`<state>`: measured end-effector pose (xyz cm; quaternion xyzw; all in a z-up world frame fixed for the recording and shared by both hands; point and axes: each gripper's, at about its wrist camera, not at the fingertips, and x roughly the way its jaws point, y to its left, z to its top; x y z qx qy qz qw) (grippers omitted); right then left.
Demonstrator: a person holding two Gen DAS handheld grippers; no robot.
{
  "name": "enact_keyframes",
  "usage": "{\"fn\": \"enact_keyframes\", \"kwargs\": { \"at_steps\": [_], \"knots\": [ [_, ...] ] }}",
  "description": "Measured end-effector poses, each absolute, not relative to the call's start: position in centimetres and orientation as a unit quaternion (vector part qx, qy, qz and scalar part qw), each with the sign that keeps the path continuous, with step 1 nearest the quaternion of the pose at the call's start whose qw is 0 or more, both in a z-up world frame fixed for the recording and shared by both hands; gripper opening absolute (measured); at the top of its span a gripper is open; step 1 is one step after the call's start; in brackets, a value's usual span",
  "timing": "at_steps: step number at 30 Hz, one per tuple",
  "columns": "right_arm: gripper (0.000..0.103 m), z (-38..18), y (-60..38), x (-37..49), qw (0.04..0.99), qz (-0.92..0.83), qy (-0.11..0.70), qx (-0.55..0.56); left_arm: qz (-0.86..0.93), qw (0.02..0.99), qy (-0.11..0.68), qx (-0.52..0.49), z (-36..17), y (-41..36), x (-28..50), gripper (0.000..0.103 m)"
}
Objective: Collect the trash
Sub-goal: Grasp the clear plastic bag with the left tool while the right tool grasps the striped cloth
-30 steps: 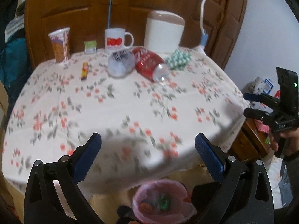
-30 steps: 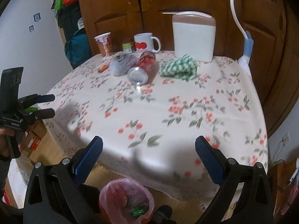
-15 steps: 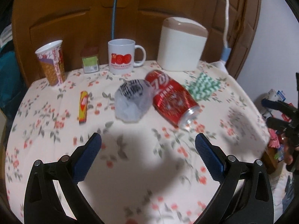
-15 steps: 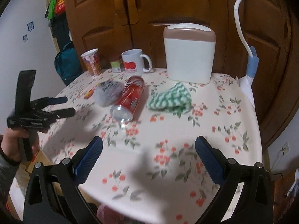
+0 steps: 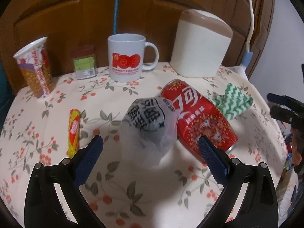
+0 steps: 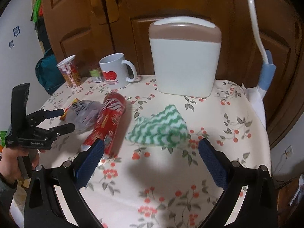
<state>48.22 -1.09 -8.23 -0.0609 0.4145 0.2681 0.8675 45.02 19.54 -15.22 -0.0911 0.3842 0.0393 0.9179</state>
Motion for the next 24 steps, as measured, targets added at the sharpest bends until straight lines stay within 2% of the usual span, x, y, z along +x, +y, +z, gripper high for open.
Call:
{"fn": "enact_keyframes", "kwargs": {
  "at_steps": [8,10,15,17,21,24],
  "knots": [
    [0.098,-9.6,1.1,51.8,0.859,0.259,0.438,-0.054,0.022,0.913,0.396,-0.092,-16.2,19.8,47.5,0.096],
    [0.098,-10.0,1.6,52.6,0.856,0.255,0.447,-0.054,0.017,0.912,0.399,-0.093,-16.4,19.8,47.8,0.09],
    [0.098,-11.1,2.4,54.1,0.849,0.245,0.464,-0.052,0.011,0.904,0.413,-0.107,-17.1,20.2,48.2,0.051],
    [0.098,-11.8,2.6,54.7,0.845,0.243,0.474,-0.047,0.008,0.903,0.415,-0.111,-17.3,20.3,48.2,0.044],
    [0.096,-12.6,2.8,55.4,0.84,0.238,0.485,-0.045,0.009,0.902,0.416,-0.118,-17.2,20.4,47.9,0.039],
    [0.077,-13.2,2.6,55.8,0.835,0.237,0.495,-0.037,0.007,0.901,0.416,-0.128,-17.1,20.5,47.3,0.038]
  ]
}}
